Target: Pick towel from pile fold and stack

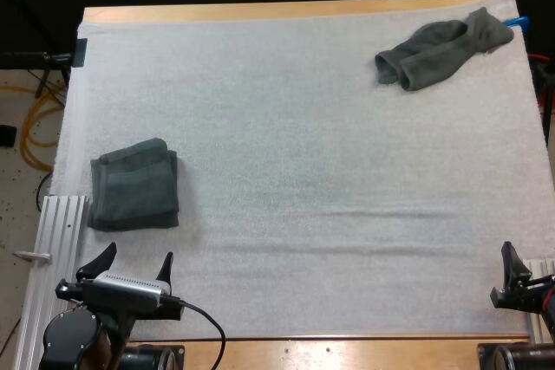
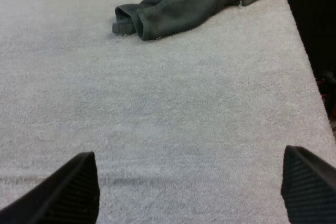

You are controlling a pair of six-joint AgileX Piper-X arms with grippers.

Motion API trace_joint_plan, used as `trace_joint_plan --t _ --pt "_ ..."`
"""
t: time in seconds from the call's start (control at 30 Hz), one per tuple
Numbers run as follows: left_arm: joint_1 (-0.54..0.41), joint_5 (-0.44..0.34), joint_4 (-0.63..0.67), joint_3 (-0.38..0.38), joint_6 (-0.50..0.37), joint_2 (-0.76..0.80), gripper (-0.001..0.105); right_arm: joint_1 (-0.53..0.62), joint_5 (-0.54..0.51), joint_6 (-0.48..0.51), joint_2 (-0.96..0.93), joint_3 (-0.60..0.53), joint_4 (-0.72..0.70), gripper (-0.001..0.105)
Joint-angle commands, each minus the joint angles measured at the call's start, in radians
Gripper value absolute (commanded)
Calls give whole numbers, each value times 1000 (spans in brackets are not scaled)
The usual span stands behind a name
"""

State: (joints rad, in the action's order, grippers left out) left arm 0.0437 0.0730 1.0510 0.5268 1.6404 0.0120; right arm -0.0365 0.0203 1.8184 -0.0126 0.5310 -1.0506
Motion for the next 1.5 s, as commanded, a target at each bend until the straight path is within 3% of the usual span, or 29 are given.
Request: trace_joint_plan --t 0.0,0.27,0.37,0.57,0.7,0.83,0.93,1.07,1.27,1.47 --pt "-1 7 -9 1 3 135 73 -1 -1 -2 -39 2 8 70" --pt "-1 22 -26 1 3 130 73 -1 -20 -47 -34 2 30 70" --pt "-1 68 -73 16 3 104 73 -1 -20 -73 1 22 30 70" --pt "7 223 -224 128 20 -77 73 -1 -20 -73 166 130 38 70" --pt "80 280 -271 210 24 -225 73 -1 112 -73 309 231 76 70" --pt "224 282 -271 276 -50 -377 73 -1 301 -73 471 345 92 70" --pt "323 282 -271 322 -98 -474 73 -1 367 -71 565 398 95 70" --pt "396 279 -271 356 -105 -565 73 -1 363 -50 663 428 158 70" --pt "407 276 -296 364 -105 -657 73 -5 327 -48 904 455 422 70" --pt "407 276 -332 364 -105 -713 73 -31 236 -41 1238 598 533 70"
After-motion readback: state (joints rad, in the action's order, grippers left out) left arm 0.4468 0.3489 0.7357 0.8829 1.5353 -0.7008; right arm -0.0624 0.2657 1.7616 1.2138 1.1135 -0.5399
